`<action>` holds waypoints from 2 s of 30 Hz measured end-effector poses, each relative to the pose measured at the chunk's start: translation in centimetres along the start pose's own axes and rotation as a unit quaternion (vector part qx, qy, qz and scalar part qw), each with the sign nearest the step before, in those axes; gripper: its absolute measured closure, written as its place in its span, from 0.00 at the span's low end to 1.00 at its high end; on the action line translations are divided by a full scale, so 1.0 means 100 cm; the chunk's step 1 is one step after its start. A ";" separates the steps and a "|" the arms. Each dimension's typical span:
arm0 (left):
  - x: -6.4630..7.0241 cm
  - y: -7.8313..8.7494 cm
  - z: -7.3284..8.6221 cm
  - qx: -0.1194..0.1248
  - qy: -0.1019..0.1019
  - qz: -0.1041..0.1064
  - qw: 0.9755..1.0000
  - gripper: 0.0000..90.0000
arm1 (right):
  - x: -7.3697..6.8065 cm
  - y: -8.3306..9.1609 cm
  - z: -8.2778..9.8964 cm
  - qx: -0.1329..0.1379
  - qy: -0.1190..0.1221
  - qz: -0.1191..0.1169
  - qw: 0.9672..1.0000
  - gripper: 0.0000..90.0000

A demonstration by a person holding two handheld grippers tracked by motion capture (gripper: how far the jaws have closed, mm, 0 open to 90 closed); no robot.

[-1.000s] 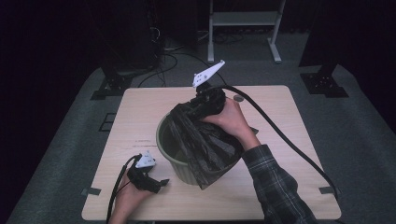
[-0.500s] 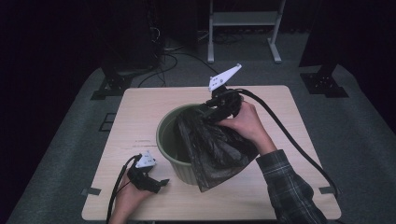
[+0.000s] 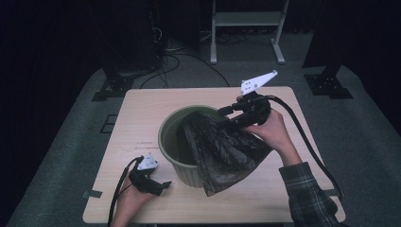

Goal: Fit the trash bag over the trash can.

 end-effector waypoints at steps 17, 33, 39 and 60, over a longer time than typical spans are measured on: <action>0.000 0.000 0.000 0.000 0.001 -0.001 1.000 0.00 | 0.004 0.050 0.057 0.008 -0.035 0.034 0.999 0.47; 0.000 0.000 0.000 -0.001 0.002 -0.002 1.000 0.00 | -0.011 0.089 0.106 0.011 -0.092 0.039 0.995 0.43; 0.000 0.000 0.000 -0.001 0.002 -0.002 1.000 0.00 | -0.013 0.083 0.117 0.000 -0.087 0.013 0.996 0.88; 0.000 0.000 0.000 0.000 0.002 -0.002 1.000 0.00 | 0.039 0.077 0.091 0.012 -0.070 0.112 0.991 1.00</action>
Point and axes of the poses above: each handheld gripper's, and its own axes: y roughly backward along the jaws, z roughly out of its underside, x roughly to its right, the point moved 4 cm from there along -y, roughly forward along the jaws, and after that the axes turned 13 degrees about z, right-handed, at the moved point
